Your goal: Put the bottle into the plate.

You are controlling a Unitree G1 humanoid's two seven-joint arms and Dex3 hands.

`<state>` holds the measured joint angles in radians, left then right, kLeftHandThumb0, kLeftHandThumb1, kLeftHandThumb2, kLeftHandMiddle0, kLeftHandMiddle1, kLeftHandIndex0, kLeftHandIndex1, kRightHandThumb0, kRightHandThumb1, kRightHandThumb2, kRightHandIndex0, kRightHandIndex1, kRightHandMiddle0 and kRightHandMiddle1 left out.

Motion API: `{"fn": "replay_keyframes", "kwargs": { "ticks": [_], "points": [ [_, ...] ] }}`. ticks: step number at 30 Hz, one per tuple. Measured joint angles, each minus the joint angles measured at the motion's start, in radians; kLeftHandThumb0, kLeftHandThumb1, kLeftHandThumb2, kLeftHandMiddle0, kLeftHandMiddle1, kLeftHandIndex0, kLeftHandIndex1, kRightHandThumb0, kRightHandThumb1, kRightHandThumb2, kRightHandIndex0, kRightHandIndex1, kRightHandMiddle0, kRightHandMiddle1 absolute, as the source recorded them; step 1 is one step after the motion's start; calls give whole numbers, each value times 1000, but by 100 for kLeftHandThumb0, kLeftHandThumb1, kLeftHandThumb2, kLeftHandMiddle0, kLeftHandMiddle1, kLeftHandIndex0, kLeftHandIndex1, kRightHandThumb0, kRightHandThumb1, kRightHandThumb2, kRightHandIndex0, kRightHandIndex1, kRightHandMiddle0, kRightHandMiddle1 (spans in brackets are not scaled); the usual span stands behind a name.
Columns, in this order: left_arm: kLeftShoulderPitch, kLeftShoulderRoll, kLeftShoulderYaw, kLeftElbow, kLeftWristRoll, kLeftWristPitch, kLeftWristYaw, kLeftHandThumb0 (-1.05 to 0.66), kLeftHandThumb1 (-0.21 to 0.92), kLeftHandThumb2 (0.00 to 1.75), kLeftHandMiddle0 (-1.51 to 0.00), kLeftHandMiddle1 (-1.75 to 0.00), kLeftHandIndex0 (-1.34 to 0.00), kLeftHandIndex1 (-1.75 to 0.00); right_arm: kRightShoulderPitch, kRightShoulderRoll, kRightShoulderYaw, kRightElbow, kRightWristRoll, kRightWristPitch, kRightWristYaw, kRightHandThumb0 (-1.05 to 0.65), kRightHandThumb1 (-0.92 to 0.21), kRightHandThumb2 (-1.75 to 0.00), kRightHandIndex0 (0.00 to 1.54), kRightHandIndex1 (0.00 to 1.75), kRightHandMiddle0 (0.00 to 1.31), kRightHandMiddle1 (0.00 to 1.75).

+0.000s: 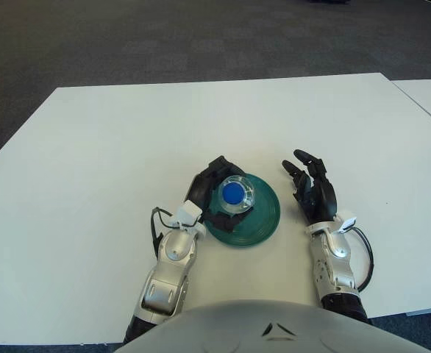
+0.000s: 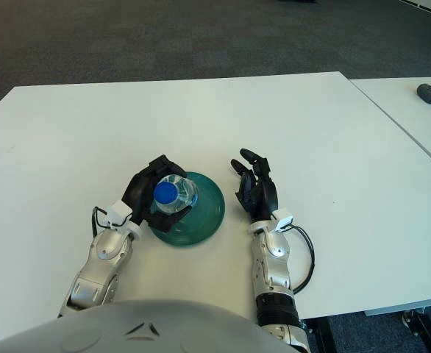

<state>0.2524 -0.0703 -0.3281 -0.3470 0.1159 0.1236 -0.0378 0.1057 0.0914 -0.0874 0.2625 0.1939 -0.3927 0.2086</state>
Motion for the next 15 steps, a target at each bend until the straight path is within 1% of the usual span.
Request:
{"fn": "replay_keyframes", "kwargs": {
  "ticks": [7,15],
  "points": [
    [7,-13,7,-1,-58,71,-3,-3,25,134,-127,-175,-104,-175,0,0,0,-1,1,1,1,-71,-92,-73,50,56,10,95],
    [23,-17,13,-17,-85,185,0,-2,23,136,-126,-175,-105,-175,5,1,0,-12,5,12,-1,-70,-92,-72,50,56,10,96]
  ]
}}
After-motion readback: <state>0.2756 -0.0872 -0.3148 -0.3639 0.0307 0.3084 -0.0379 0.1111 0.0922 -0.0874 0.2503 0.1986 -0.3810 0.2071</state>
